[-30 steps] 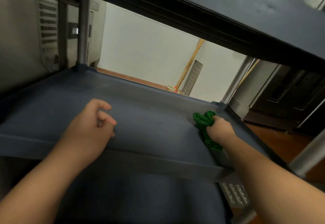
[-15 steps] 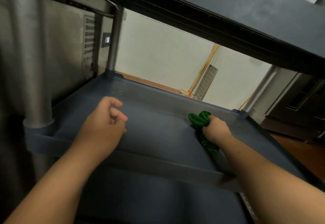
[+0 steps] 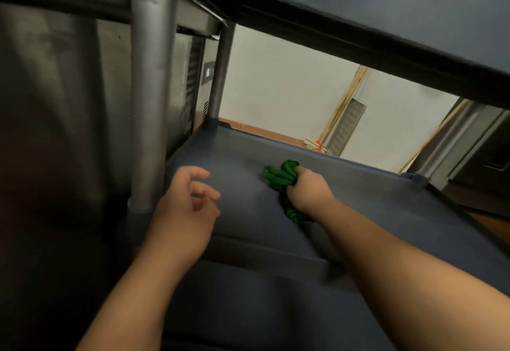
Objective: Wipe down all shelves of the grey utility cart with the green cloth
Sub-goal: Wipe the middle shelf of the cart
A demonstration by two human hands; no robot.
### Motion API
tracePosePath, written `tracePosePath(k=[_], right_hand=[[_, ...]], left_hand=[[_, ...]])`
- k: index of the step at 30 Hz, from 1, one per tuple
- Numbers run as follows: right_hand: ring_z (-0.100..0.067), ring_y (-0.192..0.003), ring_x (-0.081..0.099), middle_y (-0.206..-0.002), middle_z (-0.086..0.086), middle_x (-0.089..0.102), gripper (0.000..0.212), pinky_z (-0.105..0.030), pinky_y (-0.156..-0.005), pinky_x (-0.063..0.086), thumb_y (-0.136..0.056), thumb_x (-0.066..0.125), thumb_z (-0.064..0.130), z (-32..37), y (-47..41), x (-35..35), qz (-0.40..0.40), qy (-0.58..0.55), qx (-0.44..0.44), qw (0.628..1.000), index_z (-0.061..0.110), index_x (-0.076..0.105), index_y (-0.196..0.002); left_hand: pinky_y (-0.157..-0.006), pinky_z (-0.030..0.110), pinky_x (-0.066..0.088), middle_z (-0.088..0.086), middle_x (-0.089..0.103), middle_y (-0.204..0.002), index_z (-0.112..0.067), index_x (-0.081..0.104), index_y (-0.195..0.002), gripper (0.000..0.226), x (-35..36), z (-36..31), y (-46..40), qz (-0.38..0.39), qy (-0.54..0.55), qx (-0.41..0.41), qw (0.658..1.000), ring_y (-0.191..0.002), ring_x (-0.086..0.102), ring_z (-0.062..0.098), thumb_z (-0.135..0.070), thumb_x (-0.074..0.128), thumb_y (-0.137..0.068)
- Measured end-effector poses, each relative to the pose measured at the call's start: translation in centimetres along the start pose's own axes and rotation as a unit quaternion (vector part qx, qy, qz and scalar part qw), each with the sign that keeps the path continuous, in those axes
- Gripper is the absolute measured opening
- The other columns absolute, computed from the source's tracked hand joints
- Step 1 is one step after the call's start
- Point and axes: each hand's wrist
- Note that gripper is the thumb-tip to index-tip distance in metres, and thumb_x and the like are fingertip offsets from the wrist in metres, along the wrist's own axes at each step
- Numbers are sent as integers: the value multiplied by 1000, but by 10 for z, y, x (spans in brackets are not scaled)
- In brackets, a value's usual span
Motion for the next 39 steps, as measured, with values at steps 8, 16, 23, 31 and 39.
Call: tracePosePath(k=[8,16,23,31,39], right_hand=[[-33,-96,62,-113,-15,65,41,-34,-74,50,-90,54,15,72,-19,29,15,-45,-85,995,11,52,-131],[-32,-100,63,-106,-11,69,24,-36,-84,52,-85,58,16,146,-21,51,35,-98,-195,975,16,63,-109],[-26,-99,65,-104,-7,70,24,-31,-81,50,-84,69,26,150,-32,51,68,-116,-221,966,16,64,-105],[-32,-105,62,-115,-11,66,41,-33,-82,51,-86,63,24,66,-48,32,35,-95,-117,988,14,55,-125],[-31,-107,62,-127,-13,60,65,-30,-72,45,-93,58,24,-39,-57,-1,54,-85,-27,995,14,32,-151]], left_hand=[[-72,45,55,-8,63,-88,-38,47,-99,44,-6,9,0,-42,-31,20,998,-76,66,20,3,50,-81],[-75,43,55,-14,61,-84,-45,46,-98,46,-8,11,-4,-85,-77,11,993,-77,66,13,-1,49,-82],[-72,44,55,-14,59,-87,-47,45,-95,45,-3,10,1,-76,-88,17,993,-80,65,13,-4,47,-83],[-74,52,54,-15,60,-89,-51,43,-98,45,30,6,1,-53,-92,24,994,-80,66,20,-13,48,-76],[-71,47,55,-5,62,-83,-34,45,-100,33,110,-12,-25,2,-96,4,995,-71,68,22,-6,49,-83]])
Point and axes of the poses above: each hand's wrist, its own y-axis away from the middle knuckle, its own x-axis out of the palm, z = x × y
